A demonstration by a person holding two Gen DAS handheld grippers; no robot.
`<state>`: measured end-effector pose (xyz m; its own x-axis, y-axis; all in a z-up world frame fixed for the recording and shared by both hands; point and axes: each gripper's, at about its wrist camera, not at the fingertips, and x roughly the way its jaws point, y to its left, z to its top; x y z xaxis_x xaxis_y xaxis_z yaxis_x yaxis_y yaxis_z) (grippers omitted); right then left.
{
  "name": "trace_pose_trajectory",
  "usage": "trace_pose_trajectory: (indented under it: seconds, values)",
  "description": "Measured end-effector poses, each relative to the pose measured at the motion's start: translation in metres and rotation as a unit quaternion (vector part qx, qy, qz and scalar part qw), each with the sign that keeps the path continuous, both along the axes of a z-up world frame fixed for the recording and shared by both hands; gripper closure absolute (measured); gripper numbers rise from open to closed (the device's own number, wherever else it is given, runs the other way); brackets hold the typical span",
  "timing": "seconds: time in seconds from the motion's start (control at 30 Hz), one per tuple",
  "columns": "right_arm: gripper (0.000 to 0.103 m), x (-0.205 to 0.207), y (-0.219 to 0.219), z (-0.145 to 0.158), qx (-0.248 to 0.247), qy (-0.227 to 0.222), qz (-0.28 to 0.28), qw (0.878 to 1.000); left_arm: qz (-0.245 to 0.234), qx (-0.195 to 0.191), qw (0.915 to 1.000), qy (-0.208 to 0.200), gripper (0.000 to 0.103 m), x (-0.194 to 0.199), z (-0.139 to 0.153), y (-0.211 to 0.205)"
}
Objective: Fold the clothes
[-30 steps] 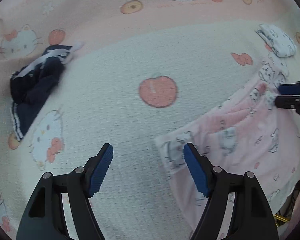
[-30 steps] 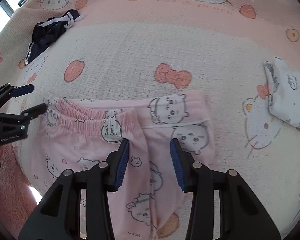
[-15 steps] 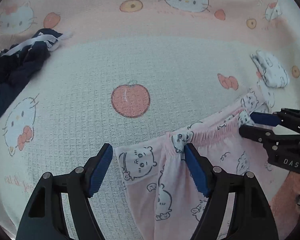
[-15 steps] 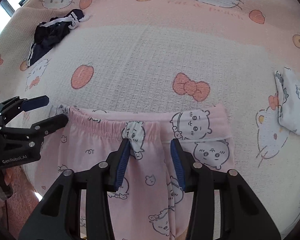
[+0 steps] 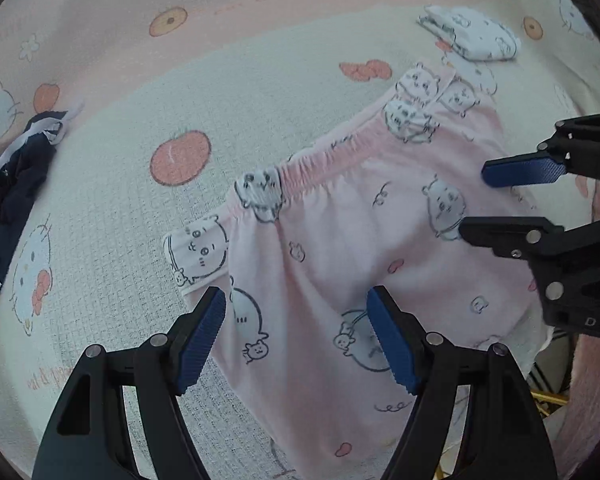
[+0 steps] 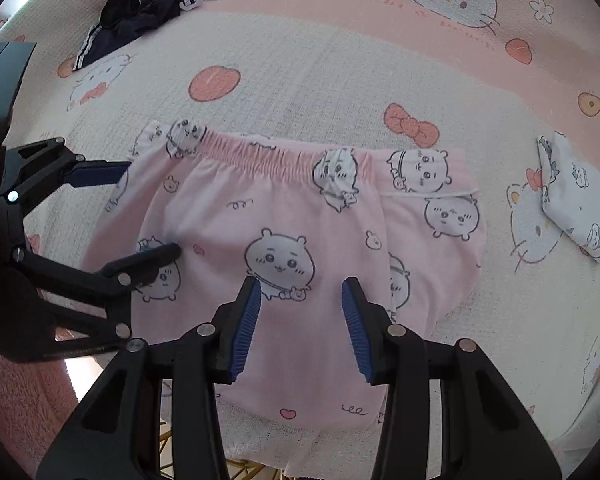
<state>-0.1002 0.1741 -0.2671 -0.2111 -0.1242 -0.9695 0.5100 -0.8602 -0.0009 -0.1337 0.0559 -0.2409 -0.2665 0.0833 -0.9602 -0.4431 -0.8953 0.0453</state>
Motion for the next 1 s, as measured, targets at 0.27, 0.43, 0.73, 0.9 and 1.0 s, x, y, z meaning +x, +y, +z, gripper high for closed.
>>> trace_pose_trajectory:
  seconds: [0.27, 0.43, 0.73, 0.9, 1.0]
  values:
    - [0.060, 0.001, 0.012, -0.013, 0.008, -0.011, -0.004, 1.000, 0.005, 0.001, 0.9998, -0.021, 0.027, -0.001, 0.004, -0.012]
    - [0.060, 0.005, 0.013, -0.004, -0.005, -0.005, -0.013, 1.000, 0.031, 0.019, 0.9993, -0.004, 0.027, 0.002, 0.021, -0.009]
    - [0.060, 0.013, 0.026, -0.011, -0.010, -0.019, -0.006, 1.000, 0.005, 0.004, 0.9991, -0.043, 0.023, 0.014, 0.000, -0.013]
    - [0.059, 0.023, 0.051, 0.017, -0.053, 0.002, -0.038, 0.998, 0.022, -0.001, 0.9997, -0.015, 0.023, 0.022, 0.027, -0.028]
    - [0.056, 0.027, 0.054, 0.011, -0.041, -0.001, -0.036, 0.999, 0.023, -0.013, 0.9993, -0.026, 0.023, 0.032, 0.026, -0.027]
